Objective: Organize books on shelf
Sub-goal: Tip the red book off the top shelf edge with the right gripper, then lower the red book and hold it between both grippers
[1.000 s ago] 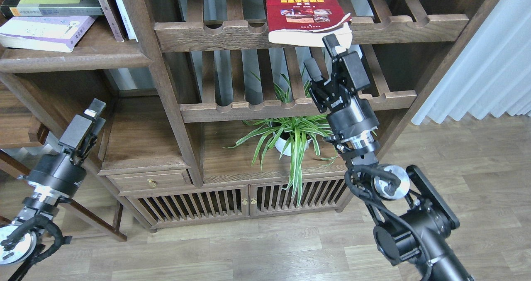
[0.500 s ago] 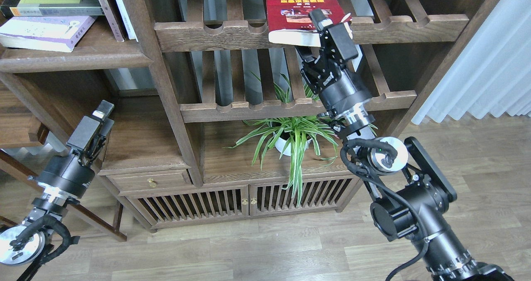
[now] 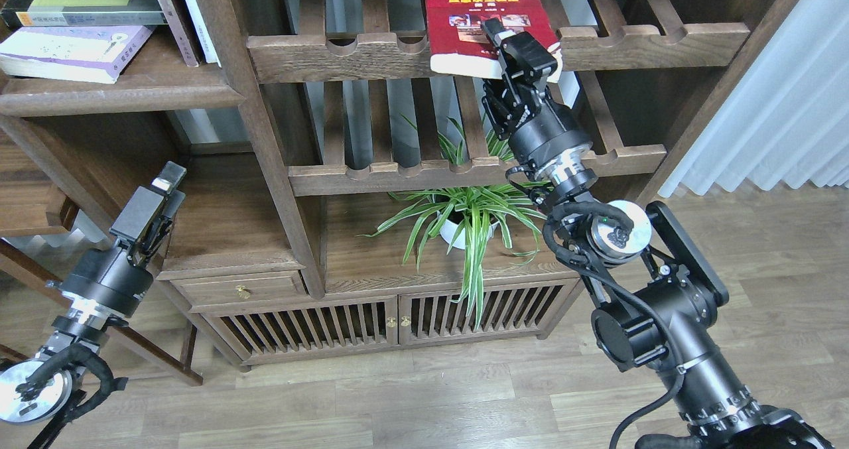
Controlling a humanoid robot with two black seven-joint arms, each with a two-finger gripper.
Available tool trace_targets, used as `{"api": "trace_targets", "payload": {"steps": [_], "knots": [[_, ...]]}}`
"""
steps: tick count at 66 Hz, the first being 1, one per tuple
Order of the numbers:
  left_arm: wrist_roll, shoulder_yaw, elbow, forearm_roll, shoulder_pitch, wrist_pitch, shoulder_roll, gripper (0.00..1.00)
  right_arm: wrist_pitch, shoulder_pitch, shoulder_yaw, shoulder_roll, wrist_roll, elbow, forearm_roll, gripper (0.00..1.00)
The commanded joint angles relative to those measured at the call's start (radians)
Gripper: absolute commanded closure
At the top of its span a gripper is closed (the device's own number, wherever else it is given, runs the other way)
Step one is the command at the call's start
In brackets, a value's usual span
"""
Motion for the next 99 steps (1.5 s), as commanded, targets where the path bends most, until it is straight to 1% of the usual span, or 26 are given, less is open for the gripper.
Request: {"api": "trace_targets", "payload": {"steps": [1, 5, 9, 22, 27, 31, 33, 34, 36, 37, 38, 41, 42, 45, 50, 57, 62, 67, 75, 86, 87, 90, 99], "knots": [[-0.003, 0.019, 0.002, -0.001, 0.002, 0.000, -0.050, 0.10, 0.018, -0.004, 0.014, 0.000, -0.002, -0.005, 0.041, 0.83], [-0.003, 0.025, 0.001, -0.001, 0.000, 0.000, -0.071, 0.10, 0.026, -0.004, 0.019, 0.000, -0.005, -0.005, 0.055, 0.89], [-0.003, 0.030, 0.001, -0.003, 0.000, 0.000, -0.090, 0.12, 0.029, -0.004, 0.020, 0.000, -0.006, -0.005, 0.064, 0.94], [-0.004, 0.034, 0.001, -0.009, -0.003, 0.000, -0.173, 0.16, 0.032, -0.009, 0.032, 0.000, -0.011, 0.003, 0.101, 0.95], [-0.004, 0.034, 0.001, -0.014, -0.001, 0.000, -0.206, 0.18, 0.058, -0.016, 0.031, 0.000, -0.031, 0.013, 0.108, 0.95], [-0.006, 0.036, 0.001, -0.026, -0.004, 0.000, -0.231, 0.20, 0.105, -0.024, 0.028, 0.000, -0.069, 0.023, 0.110, 0.95], [-0.004, 0.037, 0.001, -0.038, -0.006, 0.000, -0.242, 0.20, 0.137, -0.035, 0.026, 0.000, -0.101, 0.029, 0.110, 0.95], [-0.004, 0.039, 0.001, -0.041, -0.007, 0.000, -0.243, 0.20, 0.142, -0.038, 0.025, 0.000, -0.109, 0.030, 0.112, 0.95], [-0.004, 0.043, 0.001, -0.051, -0.010, 0.000, -0.246, 0.21, 0.170, -0.050, 0.025, 0.000, -0.144, 0.035, 0.112, 0.95], [-0.004, 0.045, 0.001, -0.054, -0.010, 0.000, -0.246, 0.21, 0.176, -0.053, 0.023, 0.000, -0.153, 0.036, 0.112, 0.95], [-0.003, 0.051, -0.001, -0.076, -0.016, 0.000, -0.246, 0.23, 0.231, -0.082, 0.022, 0.000, -0.225, 0.043, 0.112, 0.95], [-0.003, 0.054, -0.004, -0.090, -0.016, 0.000, -0.246, 0.24, 0.260, -0.099, 0.020, 0.000, -0.258, 0.046, 0.113, 0.95], [-0.003, 0.056, -0.004, -0.098, -0.018, 0.000, -0.246, 0.24, 0.282, -0.113, 0.019, 0.000, -0.278, 0.047, 0.113, 0.95], [-0.003, 0.060, -0.007, -0.113, -0.022, 0.000, -0.246, 0.26, 0.320, -0.140, 0.017, 0.000, -0.305, 0.055, 0.116, 0.95], [-0.001, 0.062, -0.010, -0.129, -0.033, 0.000, -0.246, 0.29, 0.363, -0.186, 0.012, 0.000, -0.330, 0.069, 0.121, 0.95], [-0.001, 0.062, -0.022, -0.130, -0.041, 0.000, -0.245, 0.30, 0.417, -0.239, 0.000, 0.000, -0.354, 0.076, 0.122, 0.95], [-0.001, 0.069, -0.045, -0.130, -0.041, 0.000, -0.243, 0.31, 0.480, -0.283, -0.018, 0.000, -0.377, 0.078, 0.122, 0.95], [-0.001, 0.088, -0.045, -0.130, -0.042, 0.000, -0.239, 0.31, 0.481, -0.312, -0.047, 0.000, -0.390, 0.078, 0.124, 0.95], [0.000, 0.137, -0.047, -0.130, -0.044, 0.000, -0.234, 0.36, 0.481, -0.363, -0.106, 0.000, -0.391, 0.076, 0.132, 0.95], [0.005, 0.201, -0.047, -0.129, -0.044, 0.000, -0.228, 0.36, 0.481, -0.409, -0.144, 0.000, -0.391, 0.073, 0.135, 0.95], [0.017, 0.221, -0.047, -0.129, -0.047, 0.000, -0.228, 0.36, 0.481, -0.423, -0.144, 0.000, -0.391, 0.072, 0.133, 0.95], [0.025, 0.230, -0.047, -0.129, -0.047, 0.000, -0.229, 0.36, 0.481, -0.434, -0.144, -0.002, -0.391, 0.070, 0.133, 0.95], [0.026, 0.255, -0.047, -0.129, -0.047, 0.000, -0.235, 0.35, 0.481, -0.458, -0.133, -0.049, -0.391, 0.050, 0.139, 0.95]]}}
